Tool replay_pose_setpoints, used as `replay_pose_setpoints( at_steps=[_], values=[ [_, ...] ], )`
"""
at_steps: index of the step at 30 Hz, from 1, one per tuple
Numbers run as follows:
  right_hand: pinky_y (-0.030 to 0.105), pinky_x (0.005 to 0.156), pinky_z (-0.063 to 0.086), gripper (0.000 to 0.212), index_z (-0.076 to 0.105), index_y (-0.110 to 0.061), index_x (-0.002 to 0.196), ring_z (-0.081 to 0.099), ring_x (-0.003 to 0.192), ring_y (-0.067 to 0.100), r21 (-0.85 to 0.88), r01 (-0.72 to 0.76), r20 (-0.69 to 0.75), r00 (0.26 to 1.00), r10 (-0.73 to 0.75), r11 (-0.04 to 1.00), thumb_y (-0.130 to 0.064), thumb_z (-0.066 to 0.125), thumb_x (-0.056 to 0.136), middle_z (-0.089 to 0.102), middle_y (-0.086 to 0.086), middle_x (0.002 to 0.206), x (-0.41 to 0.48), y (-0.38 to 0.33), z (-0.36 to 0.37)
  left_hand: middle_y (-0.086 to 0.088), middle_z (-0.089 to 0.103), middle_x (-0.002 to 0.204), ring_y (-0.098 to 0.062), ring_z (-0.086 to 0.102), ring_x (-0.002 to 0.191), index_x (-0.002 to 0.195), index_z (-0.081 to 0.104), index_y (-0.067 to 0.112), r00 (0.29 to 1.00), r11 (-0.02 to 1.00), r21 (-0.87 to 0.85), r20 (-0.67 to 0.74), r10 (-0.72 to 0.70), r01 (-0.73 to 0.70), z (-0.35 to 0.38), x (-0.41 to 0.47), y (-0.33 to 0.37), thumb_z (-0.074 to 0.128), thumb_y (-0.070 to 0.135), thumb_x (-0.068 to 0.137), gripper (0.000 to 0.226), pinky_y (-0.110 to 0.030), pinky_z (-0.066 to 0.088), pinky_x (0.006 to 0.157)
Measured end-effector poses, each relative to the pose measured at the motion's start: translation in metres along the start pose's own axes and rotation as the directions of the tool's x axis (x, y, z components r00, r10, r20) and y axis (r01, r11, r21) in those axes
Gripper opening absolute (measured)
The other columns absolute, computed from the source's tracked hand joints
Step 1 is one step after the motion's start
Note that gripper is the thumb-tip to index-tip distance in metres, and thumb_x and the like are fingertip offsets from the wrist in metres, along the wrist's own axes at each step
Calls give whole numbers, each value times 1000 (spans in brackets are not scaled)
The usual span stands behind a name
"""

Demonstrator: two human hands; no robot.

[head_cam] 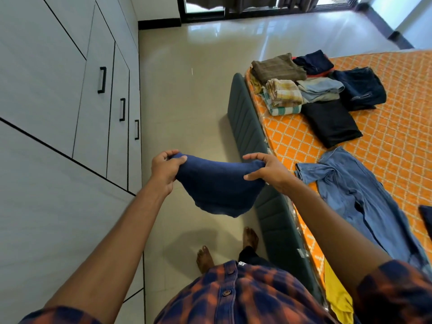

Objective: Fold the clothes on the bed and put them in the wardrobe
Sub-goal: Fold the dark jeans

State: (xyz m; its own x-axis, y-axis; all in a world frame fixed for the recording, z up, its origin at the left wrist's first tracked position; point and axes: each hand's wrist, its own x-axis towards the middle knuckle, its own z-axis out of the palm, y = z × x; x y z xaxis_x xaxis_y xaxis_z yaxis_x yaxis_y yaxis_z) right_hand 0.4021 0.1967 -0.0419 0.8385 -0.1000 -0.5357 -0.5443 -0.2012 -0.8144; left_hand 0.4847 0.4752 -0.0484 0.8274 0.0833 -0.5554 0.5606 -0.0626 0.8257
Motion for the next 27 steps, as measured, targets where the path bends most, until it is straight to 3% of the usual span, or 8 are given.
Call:
replay_pose_setpoints(
  at_steps=[4, 8, 10, 13, 16, 19, 22, 27],
  values=[
    [40, 93, 55, 39, 74, -21, 105, 62, 108, 20, -41, -206, -108, 974, 201, 978, -7, 87, 71, 69, 2, 112, -2, 0, 2, -6, 49, 139, -22, 49, 122, 145, 48, 16, 996, 999, 47, 82, -24, 20, 12, -13, 10, 87, -3, 68, 88, -37, 47, 105],
    [25, 73, 47, 34, 78, -20, 100, 60, 100, 10, 129, -106, -302, 943, 141, 986, -5, 85, 71, 72, -3, 106, -9, 4, 13, -3, 29, 145, -15, 39, 116, 154, 34, 22, 977, 903, 374, 101, 186, -211, 18, -20, 5, 87, -5, 67, 105, -26, 44, 96],
    [27, 81, 48, 39, 77, -24, 105, 57, 105, 10, 194, -55, -300, 947, 113, 979, -5, 84, 72, 69, -6, 111, -14, 11, 12, -1, 28, 142, -12, 37, 116, 153, 37, 24, 939, 779, 524, 213, 271, -344, 15, -21, 0, 85, -5, 68, 102, -21, 41, 94],
    [40, 99, 51, 41, 76, -24, 104, 59, 112, 19, 186, -109, -192, 971, 145, 977, -2, 84, 71, 68, -2, 115, -22, 20, 7, -1, 56, 121, -11, 50, 102, 128, 67, 17, 895, 614, 651, 335, 294, -446, 9, -25, -14, 70, -11, 68, 67, -24, 48, 85],
    [37, 94, 50, 38, 78, -23, 104, 59, 112, 18, 45, -175, -140, 974, 179, 984, -4, 85, 72, 70, -4, 110, -30, 26, 7, -6, 72, 83, -18, 63, 76, 91, 76, 15, 881, 486, 734, 401, 251, -473, 6, -32, -30, 60, -9, 67, 38, -37, 59, 70],
    [33, 88, 49, 44, 77, -25, 110, 60, 101, 13, -269, -161, -101, 985, 139, 950, -13, 89, 69, 70, -8, 105, -34, 30, 13, -1, 71, 77, -21, 66, 74, 83, 75, 17, 872, 424, 762, 437, 222, -490, 1, -35, -38, 60, -5, 70, 30, -33, 57, 64],
    [30, 72, 51, 24, 78, -19, 96, 66, 88, 18, -657, -107, -117, 992, 39, 746, -21, 86, 74, 70, -2, 87, -35, 34, 18, 1, 67, 76, -20, 62, 73, 85, 74, 17, 843, 360, 762, 492, 219, -538, -2, -35, -37, 62, 1, 79, 21, -26, 47, 60],
    [30, 73, 39, 20, 76, -14, 90, 56, 94, 21, -847, -30, -145, 974, -176, 531, -33, 79, 84, 57, 3, 99, -45, 37, 14, -2, 67, 79, -21, 60, 75, 89, 73, 14, 774, 252, 732, 593, 223, -633, -2, -33, -29, 63, 11, 89, 11, -30, 48, 64]
  ],
)
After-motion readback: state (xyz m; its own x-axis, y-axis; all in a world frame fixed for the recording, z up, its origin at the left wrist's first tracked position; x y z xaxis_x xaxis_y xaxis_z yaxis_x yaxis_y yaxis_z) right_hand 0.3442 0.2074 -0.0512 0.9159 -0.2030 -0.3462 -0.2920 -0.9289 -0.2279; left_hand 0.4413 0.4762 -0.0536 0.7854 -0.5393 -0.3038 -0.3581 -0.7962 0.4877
